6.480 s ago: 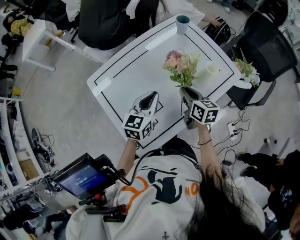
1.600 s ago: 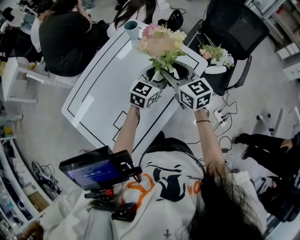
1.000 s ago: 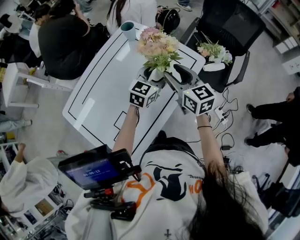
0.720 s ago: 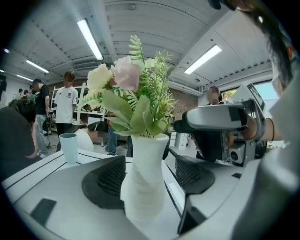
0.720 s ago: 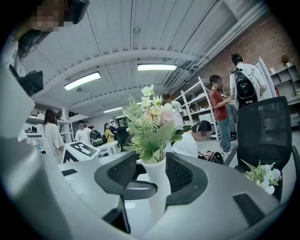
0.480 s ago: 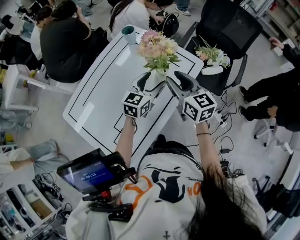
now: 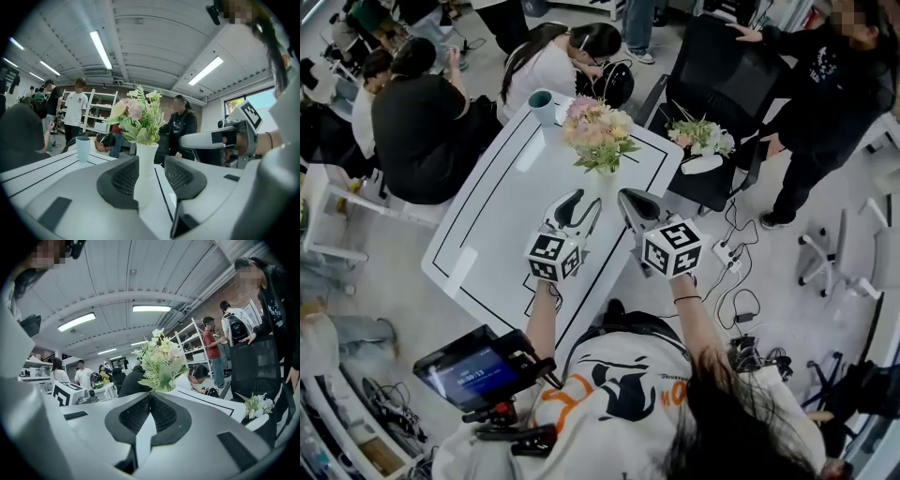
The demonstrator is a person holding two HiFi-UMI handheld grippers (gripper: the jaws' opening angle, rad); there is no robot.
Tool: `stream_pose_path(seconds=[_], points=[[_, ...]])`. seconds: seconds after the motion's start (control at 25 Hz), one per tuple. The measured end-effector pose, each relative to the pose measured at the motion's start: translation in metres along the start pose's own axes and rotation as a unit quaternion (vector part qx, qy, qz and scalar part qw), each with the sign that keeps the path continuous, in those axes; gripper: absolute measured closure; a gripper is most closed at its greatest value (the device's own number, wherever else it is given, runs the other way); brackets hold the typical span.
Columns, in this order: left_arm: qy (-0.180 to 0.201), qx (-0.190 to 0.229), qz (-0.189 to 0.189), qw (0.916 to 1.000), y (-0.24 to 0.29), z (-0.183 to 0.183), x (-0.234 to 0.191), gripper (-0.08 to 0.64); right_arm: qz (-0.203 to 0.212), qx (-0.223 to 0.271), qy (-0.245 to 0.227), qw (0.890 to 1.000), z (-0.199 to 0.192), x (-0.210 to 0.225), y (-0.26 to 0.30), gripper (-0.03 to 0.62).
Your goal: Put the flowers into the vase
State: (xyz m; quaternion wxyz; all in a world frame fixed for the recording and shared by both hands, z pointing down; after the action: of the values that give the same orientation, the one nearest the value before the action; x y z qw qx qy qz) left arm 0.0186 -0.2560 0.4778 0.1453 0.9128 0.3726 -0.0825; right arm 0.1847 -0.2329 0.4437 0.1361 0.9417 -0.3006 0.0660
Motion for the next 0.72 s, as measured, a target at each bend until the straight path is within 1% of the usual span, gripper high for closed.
stream_pose_path(seconds=[0.12, 0.24, 0.36, 0.48, 0.64, 0.72], points=[[0.003, -0.006, 0.000, 1.0000, -0.009, -0.001, 0.005, 0.404, -0.001, 0.001, 0.006, 1.000, -0.001, -0.012, -0.006, 0.578], [0.006, -0.003, 0.001, 1.0000, -0.022, 0.003, 0.010, 0.422, -0.005, 0.005, 0.015, 1.000, -0.002, -0.026, -0.009, 0.580], [-0.005, 0.001, 0.008, 1.0000, -0.039, 0.001, 0.010, 0.423, -0.008, 0.003, 0.013, 1.000, -0.009, -0.043, -0.011, 0.580], [-0.014, -0.003, 0.011, 0.9998, -0.062, -0.006, 0.011, 0.450, -0.014, 0.004, 0.022, 1.000, -0.020, -0.062, -0.017, 0.580], [-0.001, -0.020, 0.024, 0.9995, -0.097, -0.015, 0.013, 0.477, -0.020, 0.009, 0.043, 0.999, -0.030, -0.090, -0.027, 0.578], [0.001, -0.023, 0.024, 0.9994, -0.111, -0.017, 0.017, 0.508, -0.027, 0.012, 0.049, 0.998, -0.032, -0.102, -0.036, 0.580]])
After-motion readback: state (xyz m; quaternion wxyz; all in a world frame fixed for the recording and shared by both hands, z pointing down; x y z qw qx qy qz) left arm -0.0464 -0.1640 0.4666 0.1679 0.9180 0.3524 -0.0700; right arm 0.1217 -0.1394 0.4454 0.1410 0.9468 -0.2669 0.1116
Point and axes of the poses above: the fingertips, and each gripper's own axes: y forward along the fingers, x to its right, z out of its top, the point moved 8 cm from there along -y, backward along the fingers, and after that the axes turned 6 degrees about -y, right-handed, at the moved point
